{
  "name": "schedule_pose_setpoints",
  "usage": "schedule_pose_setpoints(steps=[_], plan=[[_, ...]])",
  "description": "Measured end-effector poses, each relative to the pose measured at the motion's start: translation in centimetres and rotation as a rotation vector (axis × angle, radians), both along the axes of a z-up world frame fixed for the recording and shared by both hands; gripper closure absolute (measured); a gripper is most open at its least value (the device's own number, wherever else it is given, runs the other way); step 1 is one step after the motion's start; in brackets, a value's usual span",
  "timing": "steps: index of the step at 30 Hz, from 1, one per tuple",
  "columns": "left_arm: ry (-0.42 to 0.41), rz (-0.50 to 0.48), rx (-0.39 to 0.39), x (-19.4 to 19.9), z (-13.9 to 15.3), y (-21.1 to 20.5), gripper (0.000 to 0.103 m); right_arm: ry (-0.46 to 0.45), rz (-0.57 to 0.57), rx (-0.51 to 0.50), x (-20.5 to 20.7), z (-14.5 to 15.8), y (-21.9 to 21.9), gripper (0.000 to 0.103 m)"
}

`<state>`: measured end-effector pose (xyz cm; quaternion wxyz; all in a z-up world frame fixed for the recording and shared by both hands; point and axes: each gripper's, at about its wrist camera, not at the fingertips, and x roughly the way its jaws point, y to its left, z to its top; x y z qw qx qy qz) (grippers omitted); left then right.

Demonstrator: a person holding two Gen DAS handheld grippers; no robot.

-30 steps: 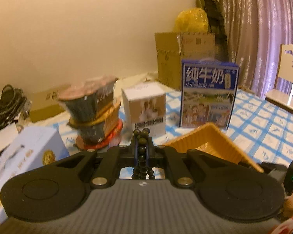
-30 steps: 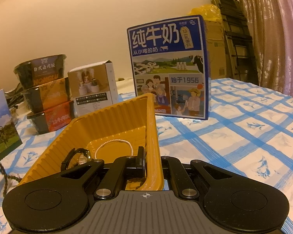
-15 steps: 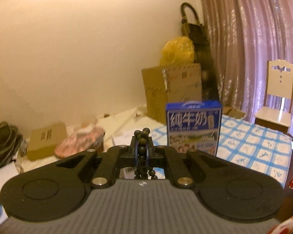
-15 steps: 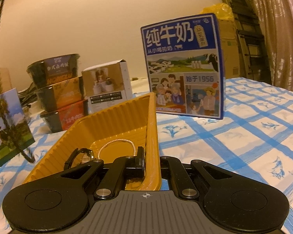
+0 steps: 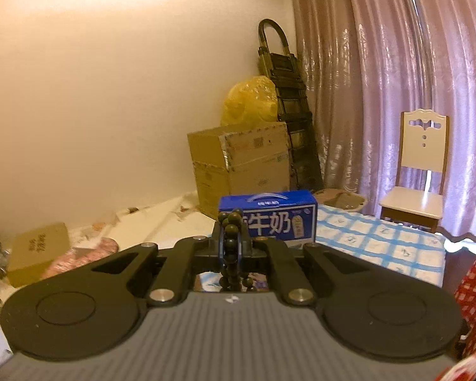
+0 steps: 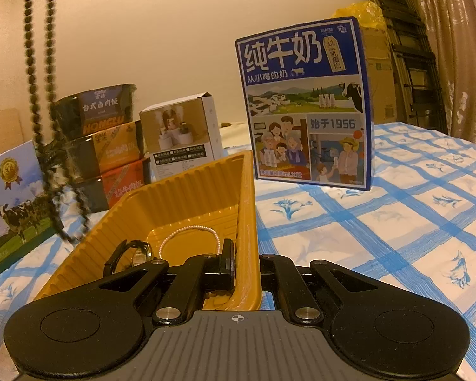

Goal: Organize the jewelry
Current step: 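Lift the wooden bead bracelet high with the left tool, beads dangling, then lower the wooden bead bracelet into the tray and open the left tool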

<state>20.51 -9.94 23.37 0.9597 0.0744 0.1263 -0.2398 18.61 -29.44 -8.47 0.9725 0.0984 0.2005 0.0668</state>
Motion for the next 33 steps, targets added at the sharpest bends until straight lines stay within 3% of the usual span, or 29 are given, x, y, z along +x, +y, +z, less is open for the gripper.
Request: schedule_pose_setpoints(steps=[8,16,23,33], plan=[[0.111,-0.009,-0.016,2.9,-4.0,-2.1,0.096,0.005,0.002,0.0,0.1,0.0,-0.1,0.098],[0.331,-0.036,0.026,5.9,-12.0,-4.0,0.096,0.004,0.002,0.0,0.1,0.0,-0.1,0.098],[0.483,0.004,0.064,8.0,-18.9,-4.8,0.096,0.004,0.003,-0.001,0.1,0.0,-0.1,0.098],[0.6,0.053,0.099,9.3,-25.5,-5.2,0.096,0.009,0.001,-0.002,0.2,0.0,-0.1,0.098]])
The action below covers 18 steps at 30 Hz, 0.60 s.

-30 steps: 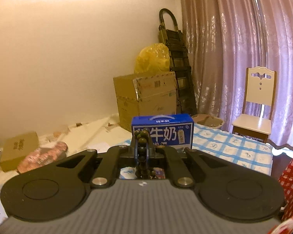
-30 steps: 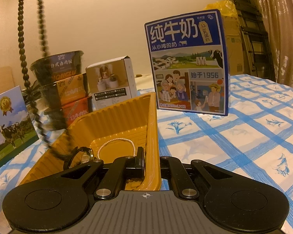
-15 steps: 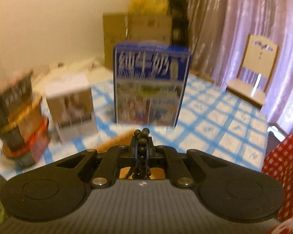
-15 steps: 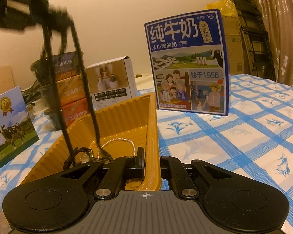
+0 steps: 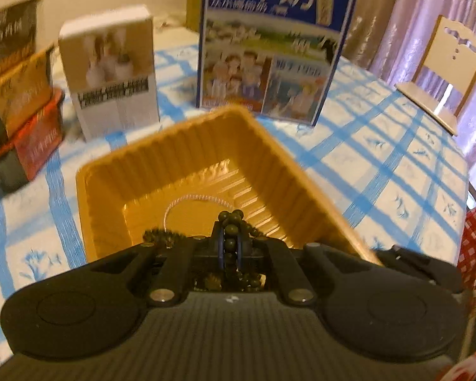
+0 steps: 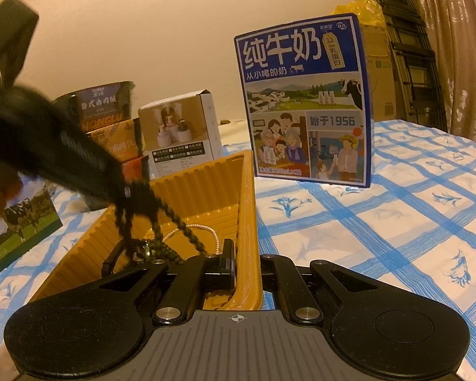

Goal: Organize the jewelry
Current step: 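Lower the wooden bead bracelet into the tray and open the left tool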

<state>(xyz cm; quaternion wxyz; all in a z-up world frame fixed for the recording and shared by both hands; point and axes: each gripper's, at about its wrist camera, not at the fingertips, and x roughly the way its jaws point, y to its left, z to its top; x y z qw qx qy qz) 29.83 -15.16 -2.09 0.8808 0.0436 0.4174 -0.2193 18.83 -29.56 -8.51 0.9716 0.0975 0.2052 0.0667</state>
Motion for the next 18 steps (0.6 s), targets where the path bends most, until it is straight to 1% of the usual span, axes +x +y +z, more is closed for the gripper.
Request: schedule_pose_setpoints(steps=[3,7,8,9,11,14,16,17,18], plan=[[0.023,0.006,0.004,-0.1,-1.1,0.3,0.096,0.0,-0.001,0.001,0.0,0.0,0.0,0.098],[0.016,0.009,0.018,-0.8,-1.7,0.5,0.094,0.001,-0.001,0.001,-0.1,-0.1,0.0,0.098],[0.015,0.01,0.017,-1.0,-1.8,0.6,0.089,0.001,-0.001,0.0,-0.1,-0.1,0.0,0.098],[0.014,0.012,0.012,-1.2,-1.9,0.8,0.08,0.001,-0.002,0.001,-0.1,-0.1,0.0,0.098],[0.011,0.023,0.007,-1.6,-1.7,1.1,0.069,0.003,-0.004,0.003,0.0,-0.1,0.0,0.098],[-0.012,0.036,0.007,-2.3,-1.4,1.6,0.064,0.006,-0.009,0.004,0.0,-0.2,0.0,0.098],[-0.033,0.05,0.011,-2.9,-0.9,2.1,0.058,0.007,-0.012,0.004,0.0,-0.2,0.0,0.098],[-0.047,0.058,0.015,-3.3,-0.7,2.3,0.053,0.007,-0.014,0.003,0.0,-0.2,0.1,0.098],[-0.063,0.067,0.018,-3.7,-0.5,2.6,0.051,0.008,-0.016,0.001,0.0,-0.2,0.1,0.098]])
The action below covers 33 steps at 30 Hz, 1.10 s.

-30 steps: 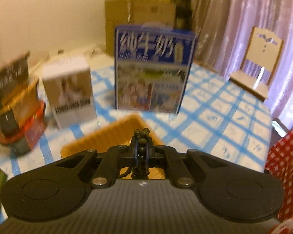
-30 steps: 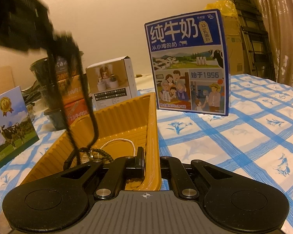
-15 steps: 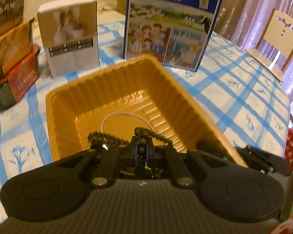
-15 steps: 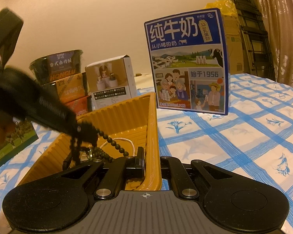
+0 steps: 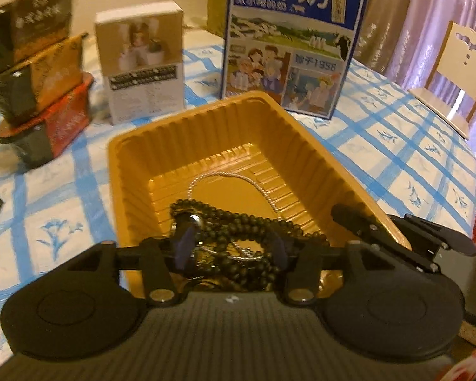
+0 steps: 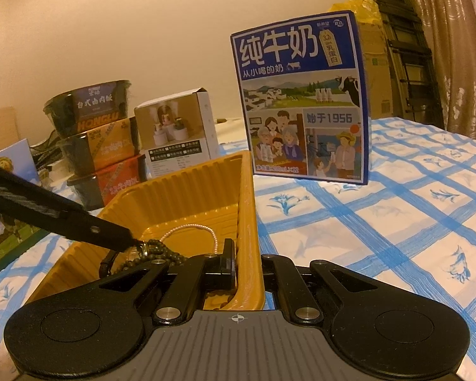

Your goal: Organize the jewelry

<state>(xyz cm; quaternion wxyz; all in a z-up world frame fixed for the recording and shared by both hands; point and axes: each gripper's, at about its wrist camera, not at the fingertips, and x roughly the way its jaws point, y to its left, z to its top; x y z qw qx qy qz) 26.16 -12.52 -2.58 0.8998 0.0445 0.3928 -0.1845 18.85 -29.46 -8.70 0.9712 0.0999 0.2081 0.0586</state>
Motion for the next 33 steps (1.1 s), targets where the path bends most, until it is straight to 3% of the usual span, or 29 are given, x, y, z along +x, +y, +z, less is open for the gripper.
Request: schedule_pose_setpoints(steps=[5,14,25,33], plan=[[-0.057,0.045,0.039,-1.6,0.7,1.8,0.051,0.009,-0.012,0.003,0.5,-0.1,0.5,0.098],[-0.081,0.126,0.052,-2.4,1.5,5.8,0.048,0.026,0.021,0.041,2.4,-0.2,3.8,0.098],[-0.074,0.206,0.051,-3.2,1.3,9.4,0.046,0.083,0.064,0.067,5.4,-1.5,6.6,0.098],[-0.071,0.253,0.05,-2.9,0.8,9.6,0.037,0.119,0.073,0.063,5.8,-1.4,6.3,0.097]])
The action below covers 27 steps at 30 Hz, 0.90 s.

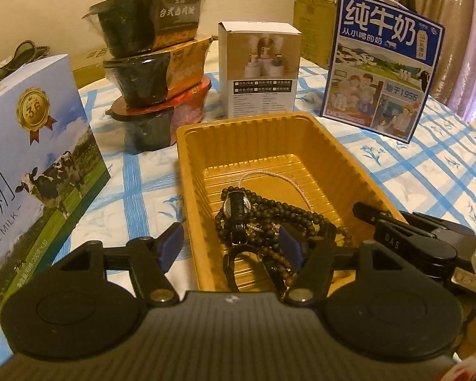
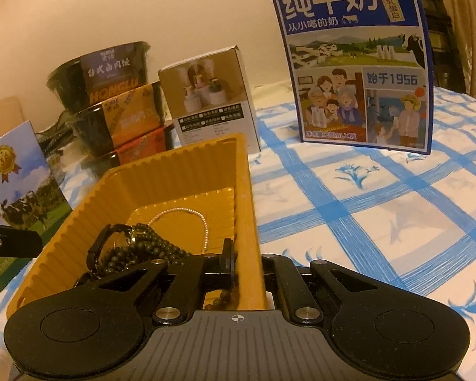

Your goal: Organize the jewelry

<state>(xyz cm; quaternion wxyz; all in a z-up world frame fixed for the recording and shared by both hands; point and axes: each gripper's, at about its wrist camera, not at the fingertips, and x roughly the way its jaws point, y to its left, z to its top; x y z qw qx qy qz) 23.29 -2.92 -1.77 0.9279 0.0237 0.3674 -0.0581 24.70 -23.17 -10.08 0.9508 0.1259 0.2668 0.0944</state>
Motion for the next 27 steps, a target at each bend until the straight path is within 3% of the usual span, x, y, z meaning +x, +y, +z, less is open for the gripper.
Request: schedule_pose_setpoints(steps=[2,4,5,6,9,12,18,22,27], plan=[[-0.004,0.008,0.003,0.0,0.0,-0.1,0.033,0.008,0.005,0.025,0.0,-0.1,-0.4,0.09],[-0.012,0.016,0.007,-0.1,0.0,-0.4,0.027,0.0,-0.018,0.024,-0.3,0.0,-0.7,0.052],[-0.017,0.021,0.01,-0.2,0.1,-0.5,0.024,-0.022,-0.038,0.023,-0.7,0.3,-0.9,0.028],[-0.024,0.027,0.014,-0.3,0.2,-0.6,0.021,-0.058,-0.057,0.036,-1.2,0.6,-1.2,0.024],[-0.032,0.038,0.014,-0.7,0.3,-0.7,0.018,-0.111,-0.051,0.098,-2.7,1.4,-2.3,0.023],[-0.037,0.057,0.003,-1.6,0.5,-0.4,0.015,-0.093,-0.049,0.132,-4.0,1.9,-2.7,0.022],[-0.063,0.115,0.075,-4.5,0.9,0.3,0.009,-0.086,-0.028,0.058,-7.3,4.7,-1.2,0.02],[-0.084,0.118,0.085,-7.4,1.2,1.1,0.009,-0.013,-0.002,0.039,-9.8,5.0,-0.3,0.019],[-0.016,0.132,0.025,-10.2,1.0,2.5,0.009,0.096,0.031,0.004,-12.1,4.5,1.2,0.019]])
